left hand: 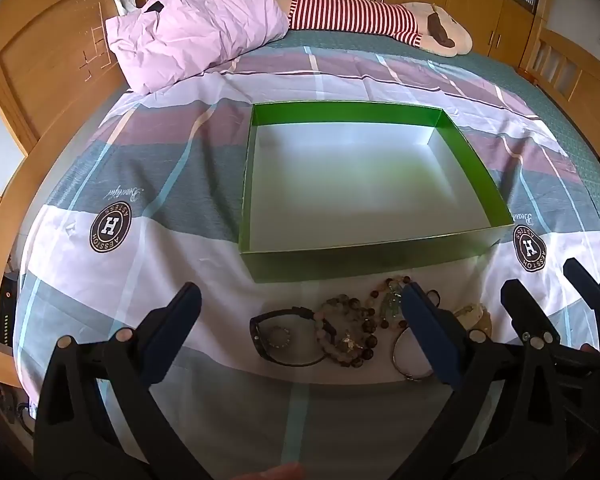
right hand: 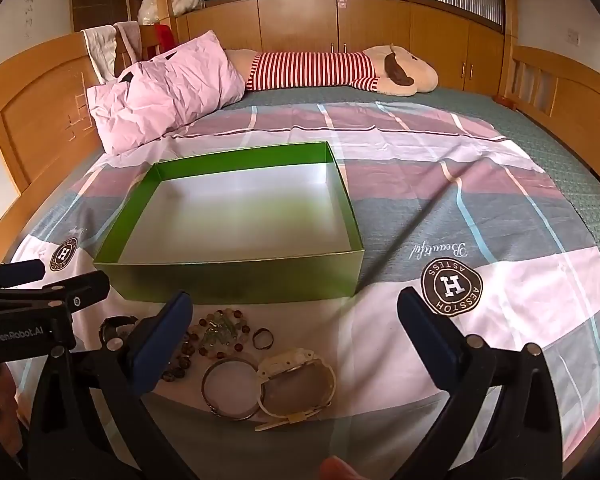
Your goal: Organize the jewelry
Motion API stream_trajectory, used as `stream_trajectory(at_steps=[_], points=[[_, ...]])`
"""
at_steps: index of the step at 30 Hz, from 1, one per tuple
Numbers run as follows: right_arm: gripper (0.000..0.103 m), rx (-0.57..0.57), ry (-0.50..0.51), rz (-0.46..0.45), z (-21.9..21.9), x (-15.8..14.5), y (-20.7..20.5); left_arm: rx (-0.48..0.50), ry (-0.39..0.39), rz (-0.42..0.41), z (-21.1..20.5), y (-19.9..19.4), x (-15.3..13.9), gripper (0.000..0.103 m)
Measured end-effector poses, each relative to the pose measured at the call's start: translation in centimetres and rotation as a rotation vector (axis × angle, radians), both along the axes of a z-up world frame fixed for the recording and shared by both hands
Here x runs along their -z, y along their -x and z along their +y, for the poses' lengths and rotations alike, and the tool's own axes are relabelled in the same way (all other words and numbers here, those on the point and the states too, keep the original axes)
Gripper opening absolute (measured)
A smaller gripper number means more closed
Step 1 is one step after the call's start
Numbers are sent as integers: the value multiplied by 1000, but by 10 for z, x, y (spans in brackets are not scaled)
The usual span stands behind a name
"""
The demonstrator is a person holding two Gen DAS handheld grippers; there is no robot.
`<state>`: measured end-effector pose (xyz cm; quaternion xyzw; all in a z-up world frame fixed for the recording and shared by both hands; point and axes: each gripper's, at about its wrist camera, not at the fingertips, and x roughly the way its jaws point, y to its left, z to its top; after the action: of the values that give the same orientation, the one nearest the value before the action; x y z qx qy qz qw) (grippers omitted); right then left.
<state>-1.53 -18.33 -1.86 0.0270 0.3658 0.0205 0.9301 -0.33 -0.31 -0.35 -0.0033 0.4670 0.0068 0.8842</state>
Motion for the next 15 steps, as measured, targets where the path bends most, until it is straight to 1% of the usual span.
stream_trajectory(at_steps=[15], points=[[102,1,0,-5,2,2,2,0,-6,9,-1,-3,3,101]])
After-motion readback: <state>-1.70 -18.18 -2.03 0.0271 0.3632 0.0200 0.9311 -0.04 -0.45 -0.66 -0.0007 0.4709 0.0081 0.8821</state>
